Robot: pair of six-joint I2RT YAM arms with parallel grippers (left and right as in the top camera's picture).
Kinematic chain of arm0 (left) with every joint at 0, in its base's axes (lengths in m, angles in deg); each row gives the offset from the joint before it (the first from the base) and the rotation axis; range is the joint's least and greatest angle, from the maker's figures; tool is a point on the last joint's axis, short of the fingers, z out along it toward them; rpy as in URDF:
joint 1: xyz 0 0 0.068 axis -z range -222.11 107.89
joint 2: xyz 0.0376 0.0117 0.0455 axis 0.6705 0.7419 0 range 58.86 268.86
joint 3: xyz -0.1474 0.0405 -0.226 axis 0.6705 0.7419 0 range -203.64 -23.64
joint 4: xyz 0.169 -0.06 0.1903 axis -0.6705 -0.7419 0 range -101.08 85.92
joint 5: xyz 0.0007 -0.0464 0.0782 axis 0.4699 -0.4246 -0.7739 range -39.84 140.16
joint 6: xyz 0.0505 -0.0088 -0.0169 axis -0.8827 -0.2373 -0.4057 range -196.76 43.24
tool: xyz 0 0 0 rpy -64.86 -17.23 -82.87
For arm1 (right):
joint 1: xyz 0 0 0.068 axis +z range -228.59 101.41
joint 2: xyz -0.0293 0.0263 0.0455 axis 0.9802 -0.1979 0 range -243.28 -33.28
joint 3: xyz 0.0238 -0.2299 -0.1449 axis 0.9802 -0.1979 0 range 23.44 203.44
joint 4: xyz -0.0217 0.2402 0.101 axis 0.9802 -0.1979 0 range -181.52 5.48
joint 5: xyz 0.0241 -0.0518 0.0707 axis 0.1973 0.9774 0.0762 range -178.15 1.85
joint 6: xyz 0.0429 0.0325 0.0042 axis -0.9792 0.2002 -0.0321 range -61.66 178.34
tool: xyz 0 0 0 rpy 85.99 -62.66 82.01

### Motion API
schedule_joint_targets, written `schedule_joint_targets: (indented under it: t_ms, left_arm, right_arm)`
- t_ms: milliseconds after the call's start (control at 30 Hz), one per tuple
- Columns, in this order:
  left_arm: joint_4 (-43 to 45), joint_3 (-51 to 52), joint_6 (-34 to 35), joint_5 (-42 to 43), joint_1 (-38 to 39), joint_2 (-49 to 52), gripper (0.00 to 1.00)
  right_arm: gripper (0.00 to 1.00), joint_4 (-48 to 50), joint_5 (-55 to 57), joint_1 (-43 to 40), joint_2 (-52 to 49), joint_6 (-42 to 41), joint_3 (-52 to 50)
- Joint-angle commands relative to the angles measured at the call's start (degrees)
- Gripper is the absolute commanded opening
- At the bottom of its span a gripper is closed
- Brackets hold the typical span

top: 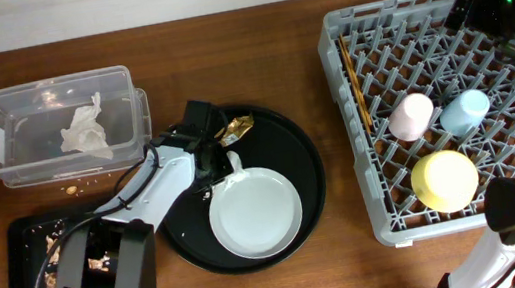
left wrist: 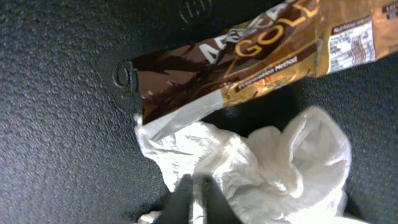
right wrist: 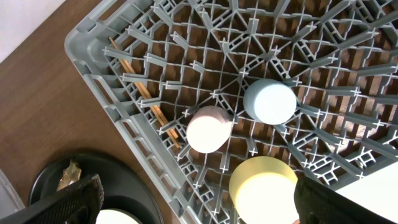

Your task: Sort waste into correct bins and load items into the dishwasher rack

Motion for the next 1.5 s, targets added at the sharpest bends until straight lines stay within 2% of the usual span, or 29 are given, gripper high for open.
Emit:
schedule_joint_targets:
  t_ms: [0, 167, 467, 600, 633, 667, 700, 767, 900, 1000, 1233, 1333, 1400, 1433, 1467]
  left_arm:
    - [0.7, -0.1, 0.1, 1.1, 0.0, 0.5, 0.01]
    - [-1.0, -2.1, 0.1, 2.5, -0.2, -1.6, 0.01]
    - [-4.6, -5.8, 0.0, 0.1, -0.8, -18.4, 0.01]
    - [-5.5, -5.7, 0.0, -1.6, -0.8, -19.6, 0.01]
    - [-5.8, -5.6, 0.0, -1.6, -0.8, -19.4, 0.19]
    - [-5.9, -5.5, 0.0, -1.8, -0.8, -18.9, 0.47]
    - [-6.2, -5.3, -0.7, -2.1, -0.7, -18.1, 0.55]
    - [-6.6, -4.6, -2.1, -2.0, -0.7, -15.8, 0.61]
    - [-6.4, -4.1, -2.1, -2.0, -0.7, -9.4, 0.59]
    - [-5.2, -4.1, -2.1, -2.0, -0.7, -4.1, 0.47]
    - [-4.2, -4.1, -2.1, -2.0, -0.7, 3.3, 0.46]
    - [-3.9, -4.1, -2.1, -2.0, -0.7, 4.2, 0.40]
    - [-3.6, -4.0, -2.1, -2.0, -0.7, 4.5, 0.39]
    - [-3.6, -4.0, -2.1, -2.0, -0.7, 4.6, 0.36]
    - [-3.6, -4.0, -2.1, -1.9, -0.7, 4.8, 0.26]
  right_arm:
    - [0.99, -0.3, 0.5, 0.0, 0.2, 0.5, 0.3]
    - [0.99, -0.3, 0.5, 0.0, 0.2, 0.5, 0.3]
    - [0.99, -0.3, 0.5, 0.0, 0.2, 0.5, 0.3]
    - [0.99, -0.3, 0.5, 0.0, 0.2, 0.5, 0.3]
    - [0.99, -0.3, 0.5, 0.0, 0.2, 0.5, 0.3]
    - [0.99, -0.3, 0.5, 0.0, 0.2, 0.5, 0.3]
    - [0.99, -0.3, 0.5, 0.0, 0.2, 0.5, 0.3]
    - [0.99, -0.3, 0.5, 0.0, 0.2, 0.5, 0.3]
    - [0.99, -0.3, 0.5, 0.0, 0.2, 0.5, 0.3]
    - [0.99, -0.3, 0.5, 0.0, 0.2, 0.5, 0.3]
    - [0.99, -0.3, 0.5, 0.0, 0.2, 0.5, 0.3]
    - [0.99, -0.3, 0.5, 0.0, 0.2, 0.5, 0.3]
    - [0.99, -0.3, 0.5, 0.0, 0.2, 0.5, 0.3]
    - [0.99, -0.3, 0.5, 0.0, 0.2, 0.5, 0.3]
    - [0.99, -0.3, 0.5, 0.0, 0.2, 0.5, 0.3]
